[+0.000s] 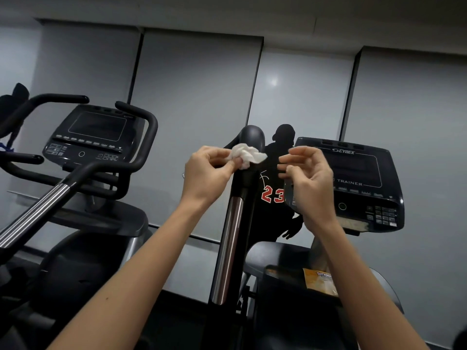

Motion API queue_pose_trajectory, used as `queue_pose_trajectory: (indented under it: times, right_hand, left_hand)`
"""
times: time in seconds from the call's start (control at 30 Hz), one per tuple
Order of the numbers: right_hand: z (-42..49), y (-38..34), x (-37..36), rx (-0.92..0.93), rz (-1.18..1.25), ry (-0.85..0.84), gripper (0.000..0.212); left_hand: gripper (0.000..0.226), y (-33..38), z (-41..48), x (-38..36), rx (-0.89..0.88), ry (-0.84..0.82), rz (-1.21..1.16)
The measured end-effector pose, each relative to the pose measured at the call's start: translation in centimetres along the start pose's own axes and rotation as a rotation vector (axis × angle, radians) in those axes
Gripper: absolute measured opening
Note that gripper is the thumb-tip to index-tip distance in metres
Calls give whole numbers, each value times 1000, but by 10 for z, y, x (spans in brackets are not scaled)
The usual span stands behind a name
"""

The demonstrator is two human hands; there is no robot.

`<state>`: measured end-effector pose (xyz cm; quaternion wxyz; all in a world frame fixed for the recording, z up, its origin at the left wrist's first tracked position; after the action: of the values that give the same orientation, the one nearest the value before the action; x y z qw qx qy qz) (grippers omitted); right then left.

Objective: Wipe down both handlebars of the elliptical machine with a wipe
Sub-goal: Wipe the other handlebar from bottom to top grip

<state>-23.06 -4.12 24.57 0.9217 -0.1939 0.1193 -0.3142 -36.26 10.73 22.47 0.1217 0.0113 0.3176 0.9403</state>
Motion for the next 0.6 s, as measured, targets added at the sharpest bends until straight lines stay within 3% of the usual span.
queue_pose_trajectory:
  times: [0.1,0.2,0.4,0.6]
  right_hand:
    - [9,22,-11,-126,-153,-66,24]
    - [10,37,-25,-207,-188,-138,45]
    - [4,51,-41,-275,7,-188,47]
    - [4,52,-42,-266,36,-170,47]
  left_hand:
    - [16,7,21,2,-18,68,87]
    - [16,11,33,-3,-49,72,106]
    - [16,-2,27,-24,84,-139,-351]
    - [7,-3,29,-18,-16,-140,-160]
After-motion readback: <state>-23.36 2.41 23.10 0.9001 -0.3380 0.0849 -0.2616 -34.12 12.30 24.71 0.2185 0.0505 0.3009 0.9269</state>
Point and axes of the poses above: each hand's wrist, its own z-axis towards the middle knuckle, its own x-axis out of the back of the hand, y = z × x, the point moved 9 cm from there along z, towards the middle knuckle, and after that the axes turned 11 degrees about z, right-handed, at the moved point
